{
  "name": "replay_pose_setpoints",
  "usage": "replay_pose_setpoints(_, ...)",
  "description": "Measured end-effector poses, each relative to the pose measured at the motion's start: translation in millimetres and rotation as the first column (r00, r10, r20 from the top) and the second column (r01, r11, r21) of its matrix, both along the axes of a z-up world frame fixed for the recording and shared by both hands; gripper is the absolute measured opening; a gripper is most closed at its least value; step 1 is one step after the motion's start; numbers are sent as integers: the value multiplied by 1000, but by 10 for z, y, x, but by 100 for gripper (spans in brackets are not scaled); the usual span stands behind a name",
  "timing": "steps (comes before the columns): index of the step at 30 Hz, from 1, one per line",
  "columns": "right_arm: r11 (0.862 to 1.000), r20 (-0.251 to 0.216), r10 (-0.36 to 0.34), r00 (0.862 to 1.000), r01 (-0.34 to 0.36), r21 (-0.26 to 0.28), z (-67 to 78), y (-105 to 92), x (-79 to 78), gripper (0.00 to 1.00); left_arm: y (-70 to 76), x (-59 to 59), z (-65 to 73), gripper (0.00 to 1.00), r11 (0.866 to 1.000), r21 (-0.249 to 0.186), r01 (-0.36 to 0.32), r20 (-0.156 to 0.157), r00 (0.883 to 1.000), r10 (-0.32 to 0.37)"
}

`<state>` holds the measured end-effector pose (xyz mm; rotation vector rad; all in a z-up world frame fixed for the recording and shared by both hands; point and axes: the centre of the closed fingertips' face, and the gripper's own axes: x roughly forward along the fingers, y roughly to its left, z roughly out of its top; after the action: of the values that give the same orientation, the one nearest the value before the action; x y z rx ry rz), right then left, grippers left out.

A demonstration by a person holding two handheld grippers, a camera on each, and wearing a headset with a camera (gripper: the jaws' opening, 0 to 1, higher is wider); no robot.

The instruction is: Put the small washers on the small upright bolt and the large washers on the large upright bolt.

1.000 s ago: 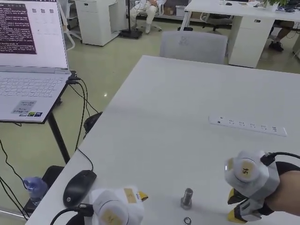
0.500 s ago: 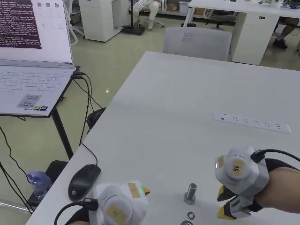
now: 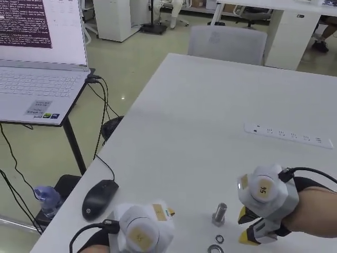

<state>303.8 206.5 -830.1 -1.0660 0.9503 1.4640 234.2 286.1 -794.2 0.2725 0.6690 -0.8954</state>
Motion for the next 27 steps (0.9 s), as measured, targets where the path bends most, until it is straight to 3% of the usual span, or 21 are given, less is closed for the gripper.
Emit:
replay_pose_setpoints(11, 1000, -2, 31, 1000, -31, -2, -91, 110, -9, 25, 16, 39, 8, 90, 1000, 1, 6, 4, 1000, -6)
replay_pose_setpoints(27, 998, 21, 62, 998, -62, -1, -301, 195, -34, 25, 34, -2, -36, 89, 1000, -1, 16, 3, 1000, -16)
